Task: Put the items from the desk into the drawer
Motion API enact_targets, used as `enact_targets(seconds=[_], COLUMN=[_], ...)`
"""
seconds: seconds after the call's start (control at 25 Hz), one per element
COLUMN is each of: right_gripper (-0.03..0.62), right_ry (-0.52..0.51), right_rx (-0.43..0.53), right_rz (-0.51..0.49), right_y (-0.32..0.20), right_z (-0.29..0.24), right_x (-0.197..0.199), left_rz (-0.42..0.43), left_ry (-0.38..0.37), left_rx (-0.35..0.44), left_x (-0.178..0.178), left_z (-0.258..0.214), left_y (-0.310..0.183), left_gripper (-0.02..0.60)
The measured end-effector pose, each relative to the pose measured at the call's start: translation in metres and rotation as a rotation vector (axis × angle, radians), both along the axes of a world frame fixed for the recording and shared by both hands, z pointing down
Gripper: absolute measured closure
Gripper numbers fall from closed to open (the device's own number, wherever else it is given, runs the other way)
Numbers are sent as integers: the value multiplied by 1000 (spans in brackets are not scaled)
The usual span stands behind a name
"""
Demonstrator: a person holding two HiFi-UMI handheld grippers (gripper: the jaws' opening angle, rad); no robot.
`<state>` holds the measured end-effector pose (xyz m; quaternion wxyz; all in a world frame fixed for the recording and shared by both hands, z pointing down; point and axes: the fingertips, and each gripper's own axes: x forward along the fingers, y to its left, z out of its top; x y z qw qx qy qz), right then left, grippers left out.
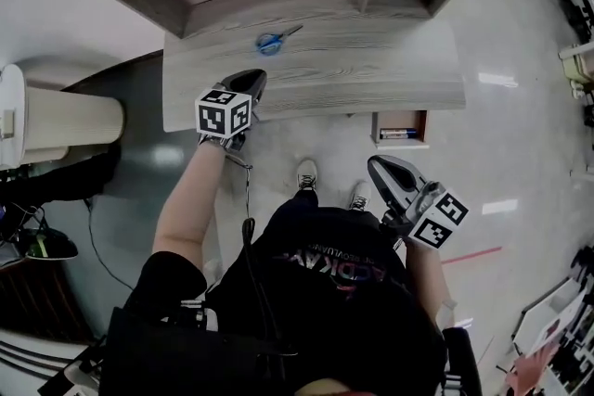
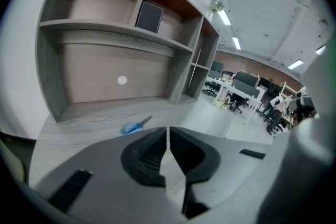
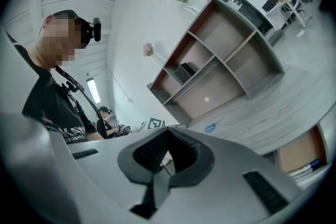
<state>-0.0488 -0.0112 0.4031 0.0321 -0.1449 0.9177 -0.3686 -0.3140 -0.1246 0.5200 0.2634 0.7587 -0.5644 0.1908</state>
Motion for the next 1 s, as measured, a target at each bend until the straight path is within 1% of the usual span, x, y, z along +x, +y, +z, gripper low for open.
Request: enact_targets(seconds=[0.16, 0.28, 0.52, 0.64, 0.88, 1.0], right_gripper=[583, 583, 583, 583, 583, 583], right_ry=[1, 2, 6, 4, 8, 11], right_rx=[-41, -77, -143, -172, -213, -229], right_rz=[33, 54, 98, 123, 158, 174], right_y=[-1, -1, 3, 7, 12, 14], right_z=[10, 20, 38, 45, 53, 55], right_x=[-11, -17, -24, -25, -22, -21], left_rz=[42, 78, 142, 174, 277, 322], left_ry=[-71, -130, -240, -296, -459, -516], left_rx=[-42, -72, -129, -171, -243, -267], left_x=[-16, -24, -40, -47, -58, -62], left_z=[21, 35, 66, 82, 110, 122], left_y=[-18, -34, -64, -77, -97, -106], left_gripper=[566, 523, 499, 495, 494, 494])
